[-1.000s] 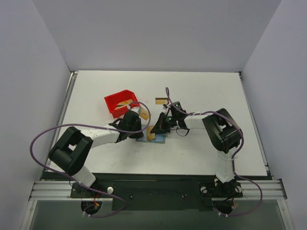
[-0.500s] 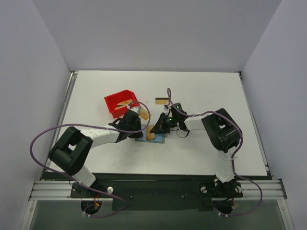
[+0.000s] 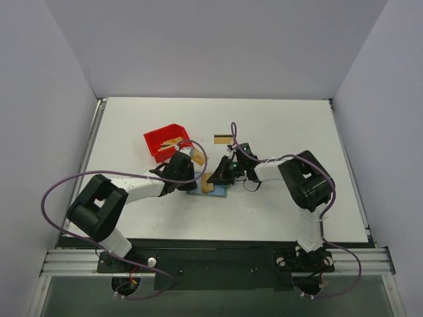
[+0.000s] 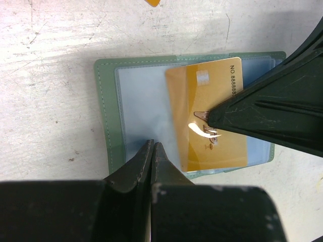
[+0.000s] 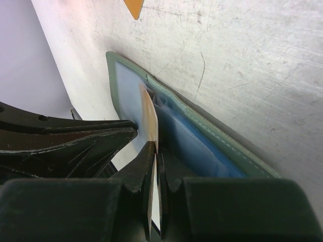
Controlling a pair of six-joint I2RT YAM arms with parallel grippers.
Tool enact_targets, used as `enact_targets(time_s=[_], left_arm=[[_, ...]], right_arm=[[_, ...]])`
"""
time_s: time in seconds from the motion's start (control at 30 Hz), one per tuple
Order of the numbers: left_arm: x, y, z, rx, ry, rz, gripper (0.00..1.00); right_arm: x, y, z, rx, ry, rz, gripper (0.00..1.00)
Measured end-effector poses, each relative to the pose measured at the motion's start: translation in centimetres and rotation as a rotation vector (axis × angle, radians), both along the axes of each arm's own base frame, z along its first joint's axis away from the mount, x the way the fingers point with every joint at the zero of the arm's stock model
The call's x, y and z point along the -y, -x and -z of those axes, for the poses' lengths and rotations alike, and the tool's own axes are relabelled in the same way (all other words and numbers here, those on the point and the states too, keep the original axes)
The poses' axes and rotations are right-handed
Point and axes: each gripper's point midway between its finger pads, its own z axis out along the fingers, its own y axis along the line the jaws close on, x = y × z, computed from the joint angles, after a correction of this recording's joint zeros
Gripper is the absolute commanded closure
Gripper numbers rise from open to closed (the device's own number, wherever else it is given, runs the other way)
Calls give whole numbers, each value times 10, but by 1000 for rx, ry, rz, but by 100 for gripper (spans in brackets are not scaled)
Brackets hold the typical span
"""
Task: Put the credit cards into the card holder
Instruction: Insert the credit card into the card holder.
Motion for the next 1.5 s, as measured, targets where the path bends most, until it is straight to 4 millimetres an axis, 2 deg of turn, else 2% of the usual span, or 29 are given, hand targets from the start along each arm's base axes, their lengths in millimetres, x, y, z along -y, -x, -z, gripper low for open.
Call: enact_targets(time_s=[0.6,0.67,0.8,0.97,1.27,1.5], left_arm=[[-4,1,-1,-11,-18,-12,100],[-10,3,-3,-19,-34,-23,97],[-22,2,-11,-16,-53,-57,84],[-34,-7,-23,19,-53,-105,81],[-40,-9,-15,-3,-63,-120,70],[-38,-6,-7,-29,-65,-111,69]], right_arm=[[-11,0,0,12,2,46,100],[-11,-1,0,16,0,47,100],[-11,-1,1,15,0,46,100],[-11,-1,1,17,1,44,100],[-12,0,2,15,-6,32,100],[-13,1,2,15,-8,29,100]])
